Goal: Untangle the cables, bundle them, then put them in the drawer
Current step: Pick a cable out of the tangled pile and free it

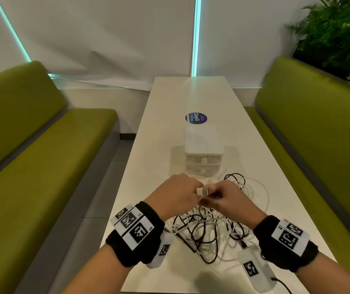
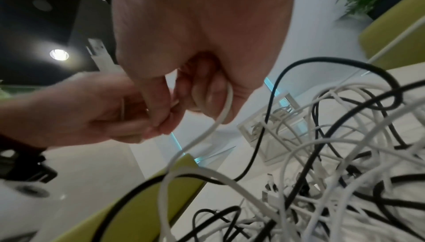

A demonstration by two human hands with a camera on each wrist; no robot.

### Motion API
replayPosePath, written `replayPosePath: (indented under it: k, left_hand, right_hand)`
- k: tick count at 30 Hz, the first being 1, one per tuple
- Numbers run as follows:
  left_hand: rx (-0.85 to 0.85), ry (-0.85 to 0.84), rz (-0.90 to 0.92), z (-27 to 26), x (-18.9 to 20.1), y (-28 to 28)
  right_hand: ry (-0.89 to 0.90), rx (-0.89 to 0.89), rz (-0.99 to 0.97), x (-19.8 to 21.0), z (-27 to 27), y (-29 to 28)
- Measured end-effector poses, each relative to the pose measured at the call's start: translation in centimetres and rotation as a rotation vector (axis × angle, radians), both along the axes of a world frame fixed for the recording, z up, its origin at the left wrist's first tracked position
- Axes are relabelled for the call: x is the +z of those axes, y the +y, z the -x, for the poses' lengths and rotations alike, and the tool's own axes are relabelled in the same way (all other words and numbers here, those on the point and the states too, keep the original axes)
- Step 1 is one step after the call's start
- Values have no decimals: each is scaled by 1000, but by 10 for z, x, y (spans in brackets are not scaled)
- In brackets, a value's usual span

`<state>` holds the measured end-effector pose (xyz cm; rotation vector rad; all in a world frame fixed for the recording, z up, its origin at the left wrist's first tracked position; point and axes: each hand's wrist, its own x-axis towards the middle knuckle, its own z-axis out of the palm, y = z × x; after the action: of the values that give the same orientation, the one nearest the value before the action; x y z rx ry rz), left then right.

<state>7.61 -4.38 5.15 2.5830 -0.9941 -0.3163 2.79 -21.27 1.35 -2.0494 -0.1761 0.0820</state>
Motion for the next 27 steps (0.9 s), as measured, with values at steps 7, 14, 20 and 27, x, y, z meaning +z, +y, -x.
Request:
replayPosePath:
  k: [7,14,20,27]
  left_hand:
    - [5,-39,-64,-10,-13,5]
    - [-132,117,-350,1,-54,19]
    - [59,-27,-92,-13,-48,32]
    - [224,-258,420,-25,-26,51]
  right_hand:
    - [272,90,-130,-9,-3,0]
    - [343,389,564,-46,-5,8]
    - [62,163,648,-35,-23,14]
    - [27,-148,-397,20,-36,20]
